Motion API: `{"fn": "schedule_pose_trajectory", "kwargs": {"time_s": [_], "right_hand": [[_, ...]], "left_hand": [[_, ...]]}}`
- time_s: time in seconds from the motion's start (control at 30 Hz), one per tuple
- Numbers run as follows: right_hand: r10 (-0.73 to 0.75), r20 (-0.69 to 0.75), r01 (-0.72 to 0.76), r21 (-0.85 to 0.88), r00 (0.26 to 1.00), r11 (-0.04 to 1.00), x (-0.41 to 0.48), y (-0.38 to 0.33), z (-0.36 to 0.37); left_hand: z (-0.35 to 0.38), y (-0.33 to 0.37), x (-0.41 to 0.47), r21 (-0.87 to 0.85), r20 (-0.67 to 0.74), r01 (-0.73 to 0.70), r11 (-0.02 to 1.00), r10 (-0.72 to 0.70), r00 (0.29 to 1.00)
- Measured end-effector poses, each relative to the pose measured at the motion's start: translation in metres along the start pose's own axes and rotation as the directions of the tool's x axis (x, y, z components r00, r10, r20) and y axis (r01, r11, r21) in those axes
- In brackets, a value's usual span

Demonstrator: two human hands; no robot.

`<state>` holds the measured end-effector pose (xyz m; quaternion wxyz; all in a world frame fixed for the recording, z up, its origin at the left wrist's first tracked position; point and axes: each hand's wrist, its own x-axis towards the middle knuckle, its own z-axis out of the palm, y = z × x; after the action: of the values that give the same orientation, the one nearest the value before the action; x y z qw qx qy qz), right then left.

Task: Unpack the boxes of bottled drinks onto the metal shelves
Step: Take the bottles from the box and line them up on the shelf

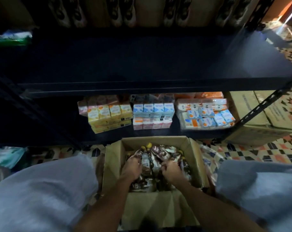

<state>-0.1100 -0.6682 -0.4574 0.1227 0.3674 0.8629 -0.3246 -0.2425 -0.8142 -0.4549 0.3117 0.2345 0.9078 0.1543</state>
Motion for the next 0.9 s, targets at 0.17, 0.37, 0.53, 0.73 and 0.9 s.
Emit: {"fn": "schedule_pose_trajectory", "kwargs": {"time_s": [0.17, 0.37, 0.53, 0.73, 0.9], "right_hand": [[0.035, -0.072, -0.036, -0.014, 0.997, 0.999, 0.027, -0.007, 0.021], [0.123, 0.106, -0.125, 0.018, 0.987, 0.992, 0.05, -0.029, 0.054], [0.188, 0.103, -0.185, -0.038, 0.977, 0.982, 0.057, -0.046, 0.079], [0.244, 0.113, -0.243, -0.03, 0.963, 0.97, 0.049, -0.055, 0.085], [0.28, 0.081, -0.285, 0.06, 0.957, 0.957, 0.042, -0.058, 0.091]], "left_hand": [[0.019, -0.011, 0.033, 0.056, -0.036, 0.092, 0.994, -0.09, 0.995], [0.025, -0.015, 0.066, -0.019, 0.005, 0.222, 0.975, -0.222, 0.975], [0.035, -0.015, 0.074, -0.092, 0.088, 0.321, 0.943, -0.313, 0.946], [0.049, -0.029, 0.062, -0.297, 0.115, 0.405, 0.865, -0.389, 0.914], [0.047, -0.035, 0.054, -0.458, 0.204, 0.45, 0.767, -0.402, 0.893]]}}
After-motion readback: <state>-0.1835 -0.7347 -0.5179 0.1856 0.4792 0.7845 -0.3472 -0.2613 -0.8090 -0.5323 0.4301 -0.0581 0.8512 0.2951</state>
